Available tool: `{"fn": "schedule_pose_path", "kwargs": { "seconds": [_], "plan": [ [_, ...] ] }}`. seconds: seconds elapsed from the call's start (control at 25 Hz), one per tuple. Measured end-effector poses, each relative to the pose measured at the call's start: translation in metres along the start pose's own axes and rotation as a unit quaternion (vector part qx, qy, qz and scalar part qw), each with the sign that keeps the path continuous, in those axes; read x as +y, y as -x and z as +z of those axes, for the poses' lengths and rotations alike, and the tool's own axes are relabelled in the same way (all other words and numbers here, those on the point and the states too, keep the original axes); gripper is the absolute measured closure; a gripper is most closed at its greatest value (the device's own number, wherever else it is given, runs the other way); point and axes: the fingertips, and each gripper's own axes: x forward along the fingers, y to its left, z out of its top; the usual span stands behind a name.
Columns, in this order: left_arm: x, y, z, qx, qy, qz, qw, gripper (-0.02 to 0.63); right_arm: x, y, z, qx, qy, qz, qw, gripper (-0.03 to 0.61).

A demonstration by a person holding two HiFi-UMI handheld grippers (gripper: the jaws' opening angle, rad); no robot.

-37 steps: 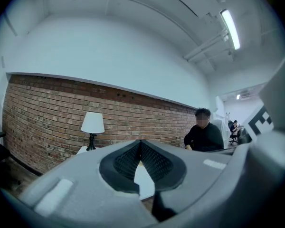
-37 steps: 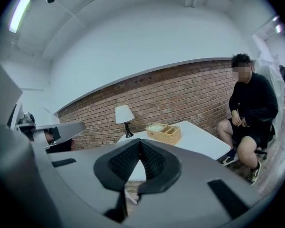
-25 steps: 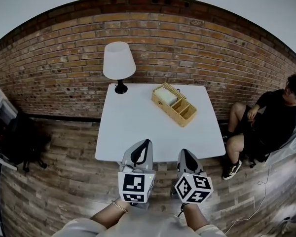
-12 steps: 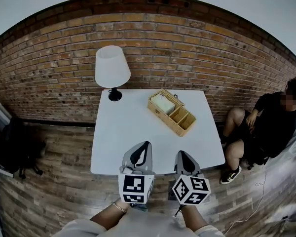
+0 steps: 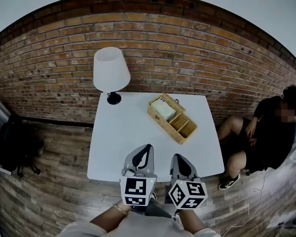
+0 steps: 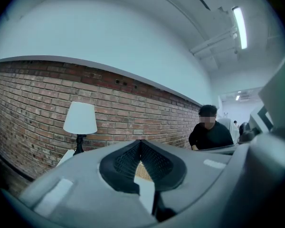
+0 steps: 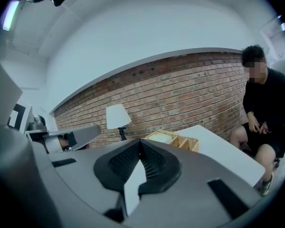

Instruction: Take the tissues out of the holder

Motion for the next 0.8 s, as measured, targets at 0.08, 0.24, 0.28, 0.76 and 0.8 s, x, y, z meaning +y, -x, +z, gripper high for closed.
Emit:
{"fn": "schedule_pose_path", "kwargs": {
  "seconds": [0.08,0.24,0.28,0.76,0.8],
  "plan": [
    [0.001,-0.009,-0.001,0.003,0.004,0.006,1.0,0.607,-0.002,-0.008,0.003,0.003,0.002,0.008,1.0,0.572],
    [0.001,-0.027,-0.001,0.005,0.01,0.017,0.9998,0.607,-0.009,-0.025,0.01,0.01,0.008,0.023,1.0,0.572],
    [0.002,-0.031,-0.001,0.006,0.01,0.02,0.9997,0.607,-0.01,-0.029,0.012,0.011,0.009,0.028,0.999,0.572],
    [0.005,-0.082,-0.015,0.024,0.021,0.037,0.9988,0.607,-0.032,-0.079,0.016,0.029,0.059,0.064,0.996,0.571],
    [0.005,-0.086,-0.016,0.025,0.022,0.038,0.9987,0.607,-0.035,-0.085,0.016,0.031,0.067,0.066,0.995,0.571]
  ]
}}
